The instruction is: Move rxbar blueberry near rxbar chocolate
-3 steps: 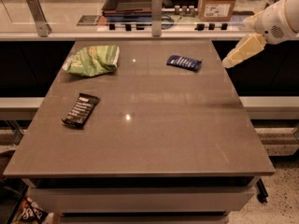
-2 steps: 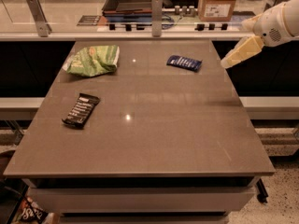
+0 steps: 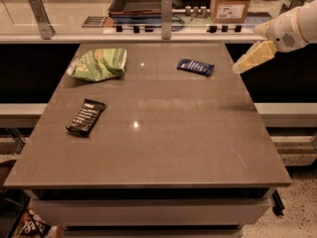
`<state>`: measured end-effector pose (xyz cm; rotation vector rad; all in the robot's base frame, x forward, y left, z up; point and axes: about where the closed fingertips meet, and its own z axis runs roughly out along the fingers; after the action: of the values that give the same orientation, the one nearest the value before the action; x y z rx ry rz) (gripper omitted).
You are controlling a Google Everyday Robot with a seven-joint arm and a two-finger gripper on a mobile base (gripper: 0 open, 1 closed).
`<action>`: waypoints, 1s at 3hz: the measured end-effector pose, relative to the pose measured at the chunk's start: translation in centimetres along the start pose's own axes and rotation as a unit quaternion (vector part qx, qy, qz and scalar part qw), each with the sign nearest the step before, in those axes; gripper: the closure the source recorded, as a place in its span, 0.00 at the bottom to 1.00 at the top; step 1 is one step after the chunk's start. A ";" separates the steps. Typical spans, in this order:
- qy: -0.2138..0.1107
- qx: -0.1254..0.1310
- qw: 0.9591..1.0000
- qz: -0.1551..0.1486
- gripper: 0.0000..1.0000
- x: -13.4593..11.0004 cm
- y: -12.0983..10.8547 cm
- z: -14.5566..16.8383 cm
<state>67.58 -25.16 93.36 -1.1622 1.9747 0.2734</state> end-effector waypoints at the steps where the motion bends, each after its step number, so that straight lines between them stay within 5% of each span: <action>1: -0.031 -0.015 0.999 0.026 0.00 1.0 -0.8 3.0; 3: -0.060 -0.020 0.997 0.042 0.00 1.4 -1.8 7.1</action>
Offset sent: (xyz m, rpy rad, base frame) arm 0.0486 0.0064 -0.0436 0.1705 -0.0129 -0.0172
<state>72.45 -23.17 88.14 -1.0645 1.9227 0.4195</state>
